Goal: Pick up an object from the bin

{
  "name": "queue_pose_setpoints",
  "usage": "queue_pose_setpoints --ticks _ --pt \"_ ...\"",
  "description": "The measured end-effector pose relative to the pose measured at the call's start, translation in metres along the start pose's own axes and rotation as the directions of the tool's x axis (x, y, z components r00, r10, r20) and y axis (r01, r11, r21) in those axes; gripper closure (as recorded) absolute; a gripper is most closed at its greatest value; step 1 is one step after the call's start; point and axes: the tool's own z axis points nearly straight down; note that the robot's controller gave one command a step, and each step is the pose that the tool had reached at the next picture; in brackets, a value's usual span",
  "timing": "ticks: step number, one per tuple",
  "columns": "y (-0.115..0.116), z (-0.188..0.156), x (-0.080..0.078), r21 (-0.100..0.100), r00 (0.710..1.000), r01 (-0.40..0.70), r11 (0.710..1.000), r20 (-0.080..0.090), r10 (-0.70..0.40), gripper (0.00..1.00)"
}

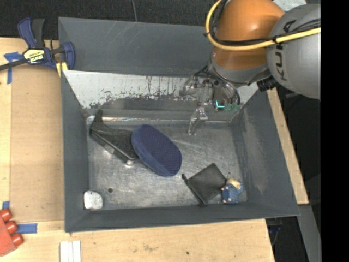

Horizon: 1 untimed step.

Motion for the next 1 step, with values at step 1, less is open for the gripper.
queue_pose_setpoints --ticks 1 --pt "0.0401 0.1261 0.0224 0.004 0.984 0.176 0.984 0.02 -0.176 0.0"
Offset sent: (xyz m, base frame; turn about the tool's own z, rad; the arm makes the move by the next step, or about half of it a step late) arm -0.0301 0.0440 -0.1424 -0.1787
